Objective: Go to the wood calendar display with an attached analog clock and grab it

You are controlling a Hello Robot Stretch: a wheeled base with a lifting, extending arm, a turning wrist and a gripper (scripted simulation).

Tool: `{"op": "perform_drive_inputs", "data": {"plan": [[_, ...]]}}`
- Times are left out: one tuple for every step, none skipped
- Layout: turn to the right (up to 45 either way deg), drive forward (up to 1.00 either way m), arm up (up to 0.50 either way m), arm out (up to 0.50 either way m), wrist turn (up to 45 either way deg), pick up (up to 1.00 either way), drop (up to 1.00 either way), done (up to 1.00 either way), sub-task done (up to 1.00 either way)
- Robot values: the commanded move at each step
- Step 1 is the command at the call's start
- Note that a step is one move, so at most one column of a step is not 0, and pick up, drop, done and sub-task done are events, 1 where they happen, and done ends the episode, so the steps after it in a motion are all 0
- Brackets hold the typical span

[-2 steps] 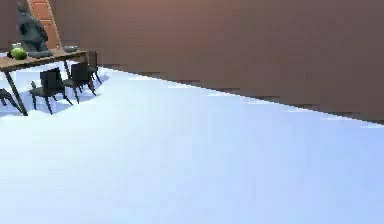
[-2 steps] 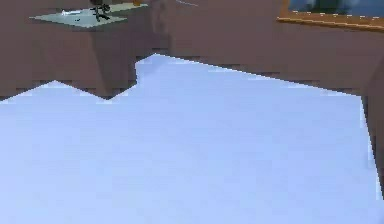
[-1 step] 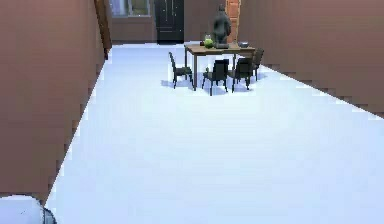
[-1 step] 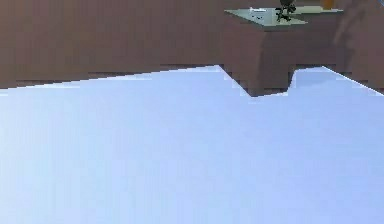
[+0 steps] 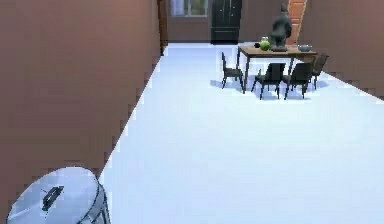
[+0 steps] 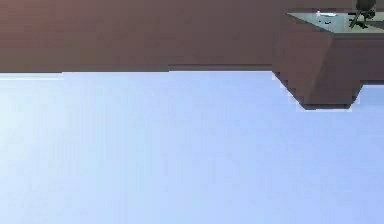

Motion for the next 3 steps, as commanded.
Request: {"op": "perform_drive_inputs", "data": {"plan": [[0.0, 1.0, 0.0, 0.0, 0.0, 0.0, 0.0, 0.0, 0.0], [-15.0, 0.0, 0.0, 0.0, 0.0, 0.0, 0.0, 0.0, 0.0], [0.0, 0.1, 0.0, 0.0, 0.0, 0.0, 0.0, 0.0, 0.0]]}}
